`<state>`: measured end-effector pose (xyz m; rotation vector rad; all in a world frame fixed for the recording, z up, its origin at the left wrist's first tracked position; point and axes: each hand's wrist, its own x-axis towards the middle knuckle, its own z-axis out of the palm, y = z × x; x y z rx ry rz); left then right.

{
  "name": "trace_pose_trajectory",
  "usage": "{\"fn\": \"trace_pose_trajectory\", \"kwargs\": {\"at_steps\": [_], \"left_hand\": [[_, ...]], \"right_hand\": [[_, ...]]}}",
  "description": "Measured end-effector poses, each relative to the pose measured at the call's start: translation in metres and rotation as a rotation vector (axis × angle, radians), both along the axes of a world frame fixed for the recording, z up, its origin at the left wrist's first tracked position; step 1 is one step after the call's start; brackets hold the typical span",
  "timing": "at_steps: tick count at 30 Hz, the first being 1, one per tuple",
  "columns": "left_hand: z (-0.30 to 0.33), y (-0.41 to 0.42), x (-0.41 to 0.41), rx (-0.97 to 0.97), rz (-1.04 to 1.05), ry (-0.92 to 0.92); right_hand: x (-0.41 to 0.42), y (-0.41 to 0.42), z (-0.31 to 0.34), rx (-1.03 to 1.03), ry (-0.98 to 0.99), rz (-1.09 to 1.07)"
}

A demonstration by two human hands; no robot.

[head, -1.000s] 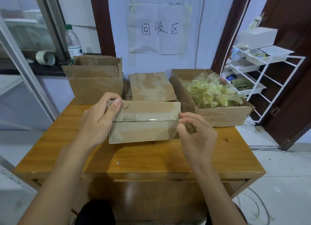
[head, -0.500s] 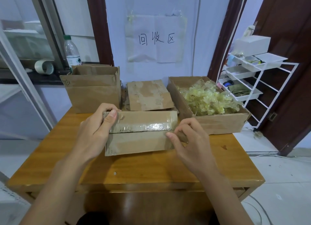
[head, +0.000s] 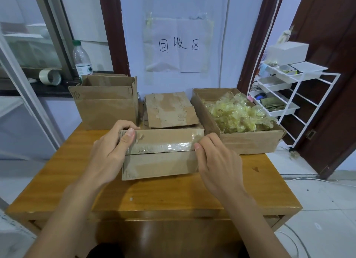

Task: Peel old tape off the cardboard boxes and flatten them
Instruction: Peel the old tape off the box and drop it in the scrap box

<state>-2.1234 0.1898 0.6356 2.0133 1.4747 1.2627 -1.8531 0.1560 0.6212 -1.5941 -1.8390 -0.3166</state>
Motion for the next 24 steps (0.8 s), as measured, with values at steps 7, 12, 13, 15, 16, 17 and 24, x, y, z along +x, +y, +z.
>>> {"fn": "trace_pose_trajectory", "kwargs": {"at_steps": [7, 12, 13, 15, 16, 17, 24], "left_hand": [[-0.002, -0.001, 0.002, -0.012, -0.032, -0.075], [-0.003, -0.002, 0.001, -0.005, -0.026, -0.088], [-0.004, -0.002, 0.001, -0.004, -0.023, -0.088], [-0.005, -0.002, 0.001, -0.002, -0.016, -0.096], [-0.005, -0.002, 0.001, -0.001, -0.016, -0.100], [-0.006, -0.002, 0.002, 0.000, -0.016, -0.102], [-0.006, -0.005, 0.001, -0.008, -0.026, -0.085]], "right_hand": [[0.000, 0.001, -0.006, 0.090, 0.112, 0.059], [0.001, 0.001, -0.012, 0.132, 0.198, 0.120], [0.001, 0.000, -0.014, 0.133, 0.226, 0.134], [0.001, -0.002, -0.015, 0.143, 0.284, 0.153], [0.001, -0.002, -0.015, 0.147, 0.311, 0.157], [0.001, -0.003, -0.016, 0.151, 0.337, 0.163], [0.005, -0.008, -0.016, 0.093, 0.323, 0.195]]}}
